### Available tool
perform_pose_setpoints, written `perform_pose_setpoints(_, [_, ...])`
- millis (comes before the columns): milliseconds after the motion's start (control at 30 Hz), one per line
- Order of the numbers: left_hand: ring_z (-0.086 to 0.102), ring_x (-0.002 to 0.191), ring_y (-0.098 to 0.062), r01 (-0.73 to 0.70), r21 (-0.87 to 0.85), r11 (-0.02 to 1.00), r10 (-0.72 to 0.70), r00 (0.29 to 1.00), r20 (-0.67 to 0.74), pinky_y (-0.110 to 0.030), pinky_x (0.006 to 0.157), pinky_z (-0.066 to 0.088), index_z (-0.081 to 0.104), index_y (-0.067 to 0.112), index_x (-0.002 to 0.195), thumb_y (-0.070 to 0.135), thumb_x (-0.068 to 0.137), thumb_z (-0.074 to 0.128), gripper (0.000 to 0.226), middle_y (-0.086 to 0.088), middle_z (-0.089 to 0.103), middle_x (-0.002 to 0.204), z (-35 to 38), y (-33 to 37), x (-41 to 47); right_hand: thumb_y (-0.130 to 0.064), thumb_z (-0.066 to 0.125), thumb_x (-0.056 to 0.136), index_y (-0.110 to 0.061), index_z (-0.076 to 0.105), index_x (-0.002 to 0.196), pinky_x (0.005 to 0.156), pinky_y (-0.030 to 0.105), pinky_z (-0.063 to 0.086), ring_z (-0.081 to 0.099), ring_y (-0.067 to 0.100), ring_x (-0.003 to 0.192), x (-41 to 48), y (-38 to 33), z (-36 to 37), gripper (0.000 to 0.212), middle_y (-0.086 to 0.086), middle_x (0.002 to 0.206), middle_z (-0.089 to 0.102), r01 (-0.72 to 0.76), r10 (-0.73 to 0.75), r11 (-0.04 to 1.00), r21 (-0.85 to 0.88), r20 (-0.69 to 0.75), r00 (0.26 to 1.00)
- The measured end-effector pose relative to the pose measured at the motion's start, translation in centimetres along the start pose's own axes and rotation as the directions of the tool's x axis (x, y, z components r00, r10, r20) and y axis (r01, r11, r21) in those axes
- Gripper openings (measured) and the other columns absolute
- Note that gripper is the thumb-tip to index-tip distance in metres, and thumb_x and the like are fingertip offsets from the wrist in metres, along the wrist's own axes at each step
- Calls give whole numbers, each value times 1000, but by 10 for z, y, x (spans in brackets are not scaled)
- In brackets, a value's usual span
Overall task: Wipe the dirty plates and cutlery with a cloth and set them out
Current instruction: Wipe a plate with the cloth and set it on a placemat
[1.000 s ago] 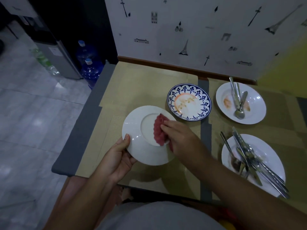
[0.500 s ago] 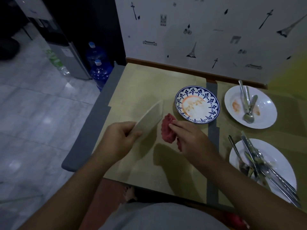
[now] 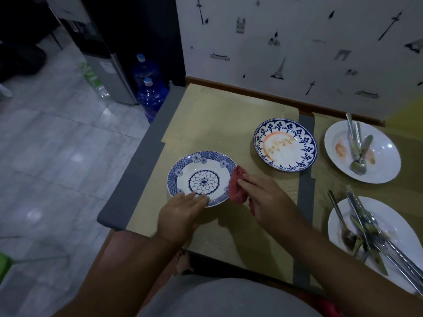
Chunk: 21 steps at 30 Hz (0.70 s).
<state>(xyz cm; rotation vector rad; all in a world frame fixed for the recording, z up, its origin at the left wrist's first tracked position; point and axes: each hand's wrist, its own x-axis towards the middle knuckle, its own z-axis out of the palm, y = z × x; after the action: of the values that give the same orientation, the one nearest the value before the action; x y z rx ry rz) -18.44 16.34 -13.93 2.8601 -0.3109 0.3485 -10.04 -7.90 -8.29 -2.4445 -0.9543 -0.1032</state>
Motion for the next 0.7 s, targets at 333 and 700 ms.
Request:
perform_pose_setpoints(333, [73, 103, -26, 17, -5, 1000, -15, 976, 219, -46, 93, 54, 77, 16, 114, 19, 63, 92, 54, -4, 76, 113, 21, -4, -17, 2, 71, 80, -6, 66, 124, 91, 42, 54, 58, 30, 115, -6, 6, 29, 45, 13, 128, 62, 3, -3, 1000, 0, 67, 998])
perform_pose_setpoints(700, [71, 108, -28, 65, 22, 998, -69, 973, 220, -50, 101, 47, 77, 16, 113, 21, 70, 68, 44, -4, 76, 114, 21, -4, -20, -4, 61, 85, -17, 63, 126, 93, 31, 48, 53, 20, 115, -11, 19, 22, 43, 4, 125, 62, -112, 106, 992, 52, 115, 988])
